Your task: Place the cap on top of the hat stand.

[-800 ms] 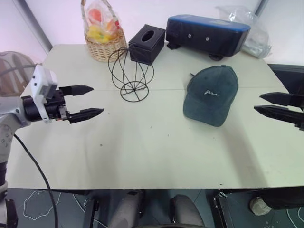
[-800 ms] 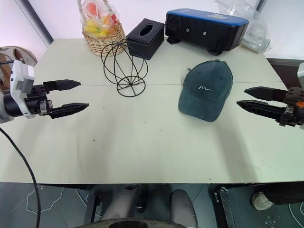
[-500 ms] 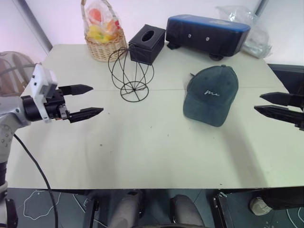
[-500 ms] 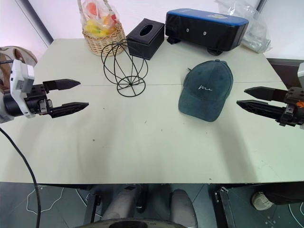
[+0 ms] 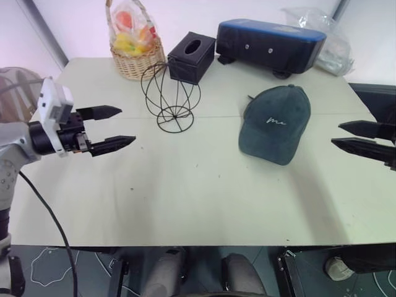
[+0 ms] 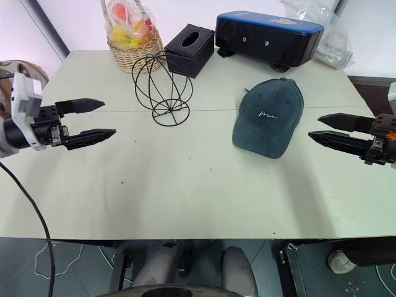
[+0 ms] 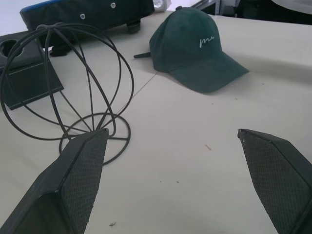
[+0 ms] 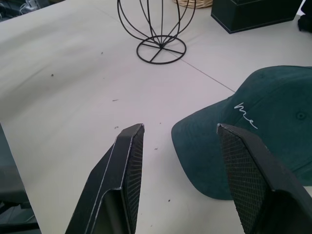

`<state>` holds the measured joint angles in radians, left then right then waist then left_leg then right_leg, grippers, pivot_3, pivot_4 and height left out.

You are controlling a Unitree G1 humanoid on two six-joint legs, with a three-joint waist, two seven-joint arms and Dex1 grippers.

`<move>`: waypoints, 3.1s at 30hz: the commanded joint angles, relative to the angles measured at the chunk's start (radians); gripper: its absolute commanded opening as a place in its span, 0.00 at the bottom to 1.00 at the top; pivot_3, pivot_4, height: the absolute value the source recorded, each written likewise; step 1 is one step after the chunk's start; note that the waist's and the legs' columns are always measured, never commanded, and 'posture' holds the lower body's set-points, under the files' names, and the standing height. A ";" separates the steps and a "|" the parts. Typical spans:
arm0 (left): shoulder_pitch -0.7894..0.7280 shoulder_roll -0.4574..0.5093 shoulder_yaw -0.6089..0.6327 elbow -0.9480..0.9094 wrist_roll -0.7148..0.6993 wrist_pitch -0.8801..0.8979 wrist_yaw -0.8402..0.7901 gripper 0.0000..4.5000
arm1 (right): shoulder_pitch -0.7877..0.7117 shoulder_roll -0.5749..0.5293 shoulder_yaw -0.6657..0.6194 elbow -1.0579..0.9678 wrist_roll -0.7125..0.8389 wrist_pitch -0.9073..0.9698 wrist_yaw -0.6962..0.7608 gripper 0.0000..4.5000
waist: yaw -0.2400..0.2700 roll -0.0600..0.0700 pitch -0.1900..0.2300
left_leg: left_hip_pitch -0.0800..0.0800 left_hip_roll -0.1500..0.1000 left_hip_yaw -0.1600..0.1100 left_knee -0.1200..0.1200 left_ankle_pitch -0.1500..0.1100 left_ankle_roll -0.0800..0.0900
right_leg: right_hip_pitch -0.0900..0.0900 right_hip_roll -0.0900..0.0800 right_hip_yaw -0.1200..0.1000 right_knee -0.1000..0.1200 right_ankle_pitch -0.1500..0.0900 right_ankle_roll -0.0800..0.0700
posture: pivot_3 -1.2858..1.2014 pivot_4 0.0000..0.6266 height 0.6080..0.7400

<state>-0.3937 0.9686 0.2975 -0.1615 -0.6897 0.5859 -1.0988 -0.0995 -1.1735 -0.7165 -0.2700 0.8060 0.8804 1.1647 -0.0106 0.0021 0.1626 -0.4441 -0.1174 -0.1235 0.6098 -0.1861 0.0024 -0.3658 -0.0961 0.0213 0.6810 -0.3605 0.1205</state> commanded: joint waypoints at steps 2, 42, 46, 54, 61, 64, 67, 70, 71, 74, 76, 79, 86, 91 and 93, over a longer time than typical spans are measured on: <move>-0.010 -0.001 0.026 -0.025 -0.018 0.000 0.005 0.99 | 0.006 -0.019 -0.043 -0.024 0.000 -0.007 0.004 0.54 | 0.000 0.000 0.000 | 0.000 0.000 0.000 0.000 0.000 0.000 | 0.000 0.000 0.000 0.000 0.000 0.000 | 0.52 0.24 1.00; 0.124 -0.164 -0.021 -0.137 0.032 -0.059 0.112 0.99 | 0.356 0.410 0.229 -0.335 -0.646 -0.845 -0.388 0.54 | 0.001 -0.001 0.000 | 0.002 0.000 -0.001 0.001 0.000 -0.001 | 0.005 0.001 -0.001 0.000 0.000 0.000 | 0.52 0.24 1.00; 0.125 -0.129 0.012 -0.123 0.031 -0.063 0.101 0.99 | 0.377 0.422 0.275 -0.331 -0.651 -0.883 -0.383 0.54 | -0.001 -0.001 0.000 | 0.002 0.000 -0.001 0.001 0.000 -0.001 | 0.005 0.001 0.000 0.000 0.000 0.000 | 0.52 0.24 1.00; 0.126 -0.088 0.047 -0.129 0.034 -0.063 0.110 0.99 | 0.264 0.410 0.372 -0.216 -0.696 -0.978 -0.397 0.54 | 0.001 -0.001 0.000 | 0.002 0.000 -0.001 0.001 0.000 -0.001 | 0.003 0.001 0.000 0.000 0.000 0.000 | 0.52 0.24 1.00; 0.121 -0.089 0.048 -0.152 0.023 -0.047 0.134 0.99 | 0.285 0.422 0.398 -0.124 -0.728 -1.061 -0.403 0.54 | 0.003 -0.001 0.000 | 0.002 0.000 -0.001 0.001 0.000 -0.001 | 0.003 0.001 -0.001 0.000 0.000 0.000 | 0.52 0.24 1.00; 0.112 -0.088 0.039 -0.145 0.024 -0.046 0.131 0.99 | 0.306 0.423 0.398 -0.101 -0.751 -1.092 -0.414 0.54 | 0.000 -0.001 0.000 | 0.002 0.000 -0.001 0.001 0.001 -0.001 | 0.003 0.001 -0.001 0.001 0.000 0.000 | 0.52 0.24 1.00; 0.115 -0.083 0.039 -0.147 0.026 -0.045 0.128 0.99 | 0.330 0.433 0.405 -0.062 -0.799 -1.137 -0.446 0.54 | 0.000 -0.001 0.000 | 0.003 0.000 -0.001 0.001 0.001 -0.001 | 0.004 0.001 -0.001 0.001 0.000 0.000 | 0.52 0.24 1.00; 0.110 -0.085 0.036 -0.151 0.027 -0.042 0.135 0.99 | 0.334 0.445 0.421 -0.039 -0.829 -1.165 -0.473 0.54 | 0.000 -0.001 0.000 | 0.003 0.000 -0.001 0.001 0.001 -0.001 | 0.004 0.001 0.000 0.001 0.000 0.000 | 0.52 0.24 1.00; 0.110 -0.086 0.032 -0.156 0.027 -0.040 0.137 0.99 | 0.327 0.449 0.429 -0.027 -0.850 -1.174 -0.489 0.54 | 0.000 -0.001 0.000 | 0.003 0.000 -0.001 0.001 0.001 -0.001 | 0.004 0.001 0.000 0.001 0.000 0.000 | 0.52 0.24 1.00; 0.114 -0.087 0.029 -0.169 0.024 -0.036 0.142 0.99 | 0.316 0.457 0.448 0.000 -0.881 -1.193 -0.517 0.54 | 0.000 -0.001 0.000 | 0.003 0.000 -0.001 0.001 0.001 -0.001 | 0.003 0.001 0.000 0.001 0.000 0.000 | 0.52 0.24 1.00; 0.118 -0.085 0.034 -0.175 0.021 -0.031 0.144 0.99 | 0.307 0.464 0.469 0.027 -0.905 -1.209 -0.540 0.54 | 0.000 -0.001 0.000 | 0.003 0.000 -0.001 0.001 0.001 -0.001 | 0.003 0.001 0.000 0.001 0.000 0.000 | 0.52 0.24 1.00; 0.126 -0.082 0.043 -0.185 0.020 -0.022 0.146 0.99 | 0.290 0.472 0.491 0.073 -0.947 -1.236 -0.584 0.54 | 0.000 -0.001 0.000 | 0.003 0.000 -0.001 0.001 0.001 -0.002 | 0.003 0.001 0.000 0.001 0.000 0.000 | 0.52 0.24 1.00; 0.155 -0.072 0.064 -0.218 0.014 -0.006 0.158 0.99 | 0.235 0.481 0.542 0.188 -1.024 -1.300 -0.674 0.54 | -0.001 -0.001 0.000 | 0.003 0.000 -0.001 0.001 0.002 -0.003 | 0.003 0.002 0.000 0.002 0.000 0.000 | 0.52 0.24 1.00; 0.179 -0.065 0.083 -0.245 0.005 0.005 0.168 0.99 | 0.188 0.475 0.574 0.264 -1.070 -1.338 -0.727 0.54 | -0.001 -0.001 0.000 | 0.004 0.000 -0.001 0.001 0.003 -0.004 | 0.003 0.002 0.000 0.002 0.000 0.000 | 0.52 0.24 1.00; 0.187 -0.064 0.089 -0.249 0.005 0.005 0.170 0.99 | 0.168 0.475 0.584 0.287 -1.082 -1.345 -0.744 0.54 | -0.001 -0.001 0.000 | 0.004 0.000 -0.001 0.001 0.003 -0.005 | 0.003 0.002 0.000 0.002 0.000 0.000 | 0.52 0.24 1.00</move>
<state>-0.2048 0.8858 0.3428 -0.3785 -0.6680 0.5953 -0.9335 0.0819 -0.6942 -0.1265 0.0170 -0.2676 -0.4419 0.4444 -0.0114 0.0006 0.1630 -0.4405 -0.1176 -0.1241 0.6108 -0.1828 -0.0029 -0.3629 -0.0942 0.0214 0.6828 -0.3604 0.1207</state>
